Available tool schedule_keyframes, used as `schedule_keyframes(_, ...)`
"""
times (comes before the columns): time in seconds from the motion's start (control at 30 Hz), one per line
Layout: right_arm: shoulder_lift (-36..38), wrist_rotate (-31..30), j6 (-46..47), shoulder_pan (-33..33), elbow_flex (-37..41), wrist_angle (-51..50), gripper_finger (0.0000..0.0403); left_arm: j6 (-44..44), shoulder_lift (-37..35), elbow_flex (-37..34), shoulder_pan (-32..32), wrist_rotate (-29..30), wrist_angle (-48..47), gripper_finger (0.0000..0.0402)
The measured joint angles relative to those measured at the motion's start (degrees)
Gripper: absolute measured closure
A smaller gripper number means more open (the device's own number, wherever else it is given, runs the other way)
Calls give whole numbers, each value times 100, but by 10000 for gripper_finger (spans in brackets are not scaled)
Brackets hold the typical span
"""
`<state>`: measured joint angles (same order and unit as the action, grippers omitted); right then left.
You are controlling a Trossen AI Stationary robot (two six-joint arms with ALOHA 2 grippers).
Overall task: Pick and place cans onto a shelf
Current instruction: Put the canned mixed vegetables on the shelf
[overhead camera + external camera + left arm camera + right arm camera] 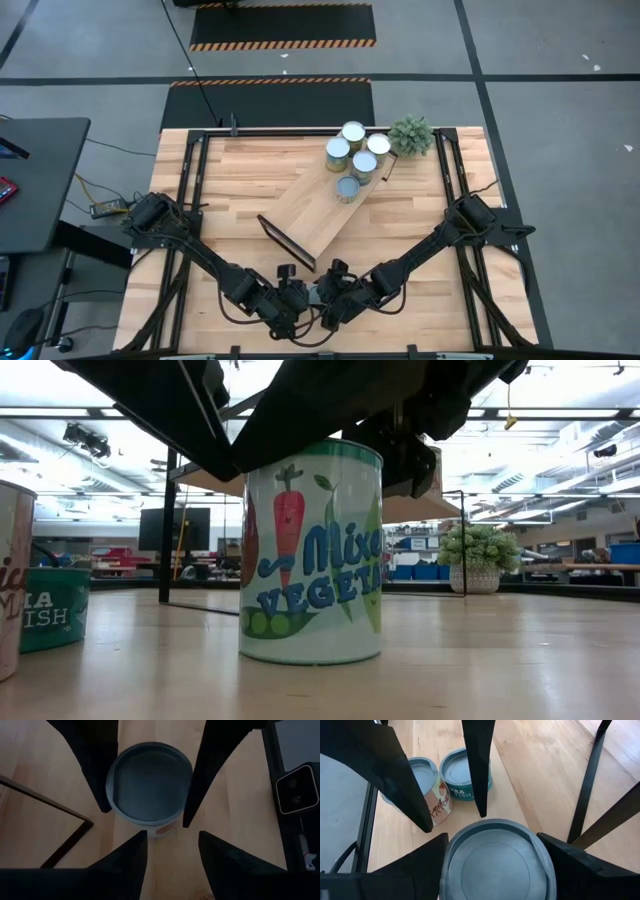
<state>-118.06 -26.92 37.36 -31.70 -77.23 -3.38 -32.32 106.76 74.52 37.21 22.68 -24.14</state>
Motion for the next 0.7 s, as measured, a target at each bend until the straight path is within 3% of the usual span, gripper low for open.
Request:
schedule_keyframes(0.33, 60, 201, 31, -2, -9, -205, 113, -3, -66, -2, -1, -12, -34, 219)
schedule_keyframes(0.7, 473, 344, 9, -9, -7, -958, 113, -20, -801, -2, -44, -234, -149, 219)
